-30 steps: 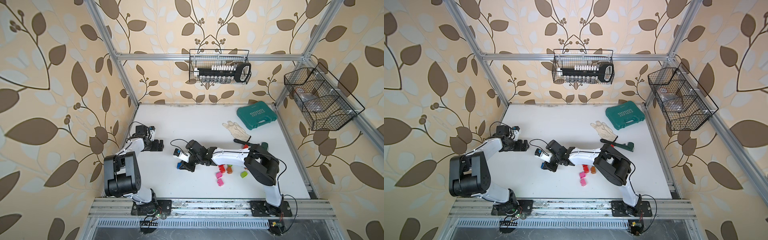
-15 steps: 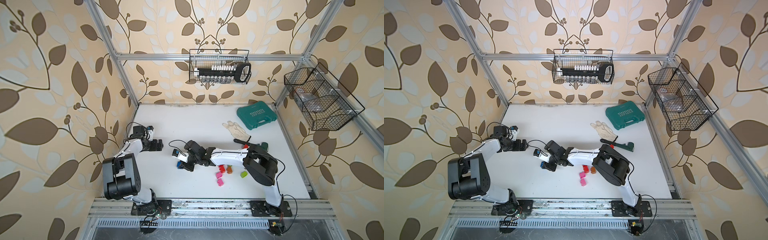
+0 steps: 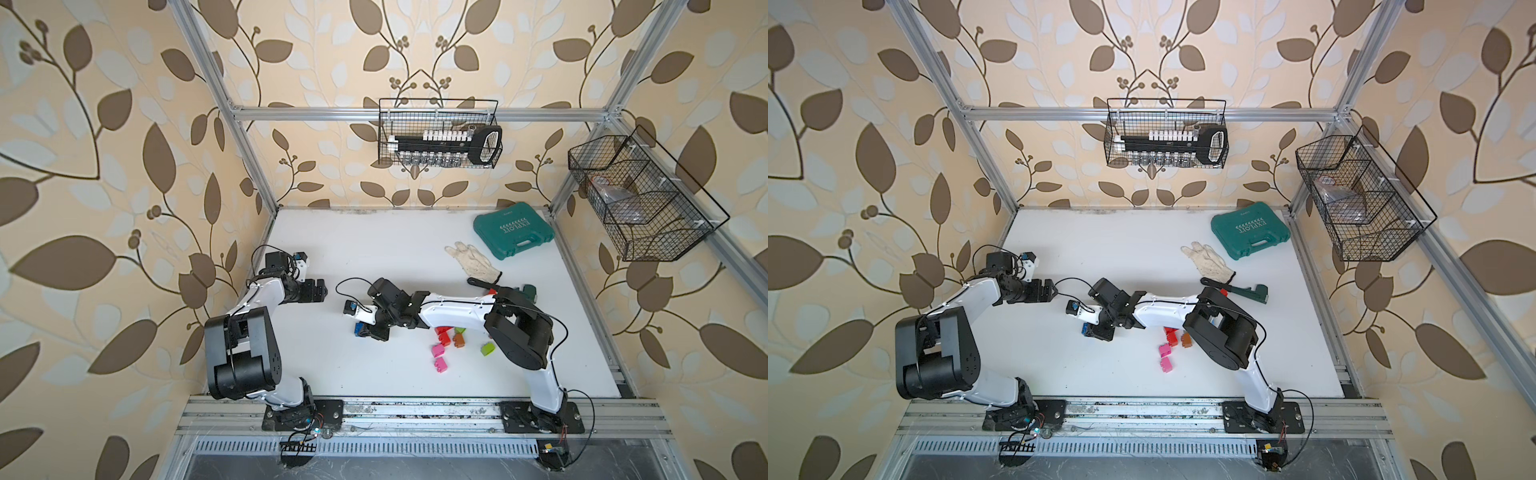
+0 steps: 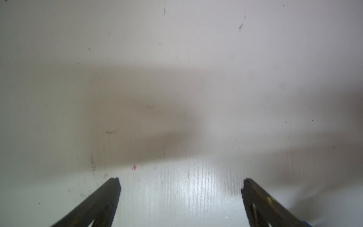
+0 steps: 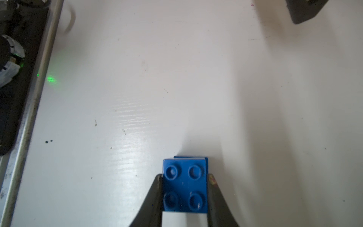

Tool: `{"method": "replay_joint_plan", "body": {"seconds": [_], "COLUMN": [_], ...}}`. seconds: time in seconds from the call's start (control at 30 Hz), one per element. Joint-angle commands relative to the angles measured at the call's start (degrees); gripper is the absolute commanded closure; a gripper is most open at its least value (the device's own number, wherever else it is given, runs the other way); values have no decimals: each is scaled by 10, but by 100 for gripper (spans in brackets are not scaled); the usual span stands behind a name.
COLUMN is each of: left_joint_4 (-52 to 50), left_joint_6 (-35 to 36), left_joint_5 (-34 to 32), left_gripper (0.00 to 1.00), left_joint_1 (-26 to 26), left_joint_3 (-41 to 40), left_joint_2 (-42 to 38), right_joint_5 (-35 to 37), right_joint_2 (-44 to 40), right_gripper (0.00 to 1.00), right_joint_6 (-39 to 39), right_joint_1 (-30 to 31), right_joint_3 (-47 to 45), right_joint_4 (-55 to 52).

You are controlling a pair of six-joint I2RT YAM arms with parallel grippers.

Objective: Assemble the letter h with lego
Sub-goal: Assemble the lego brick with the lego brick.

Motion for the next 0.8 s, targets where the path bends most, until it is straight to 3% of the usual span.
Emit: {"method": "replay_joint_plan", "body": {"seconds": [0.0, 0.17, 0.47, 0.77], "left_joint_4": [-17, -19, -25, -27], "left_joint_6": [10, 10, 14, 20], "left_joint_5": [25, 28, 32, 44], "left_gripper": [1, 1, 1, 1], "left_joint_1": [6, 8, 8, 10], "left_joint_3": [5, 7, 9, 6], "left_joint_2": [-8, -5, -2, -7], "right_joint_5": [-2, -19, 52, 103], "right_joint_2": [19, 25, 26, 68], "right_gripper": [75, 75, 75, 77], "right_joint_6": [-7, 10, 81, 94], "right_joint_1": [-16, -31, -25, -36], "right_joint_3": [-5, -23, -35, 30], "right_joint_4": [-68, -71, -68, -249]}}
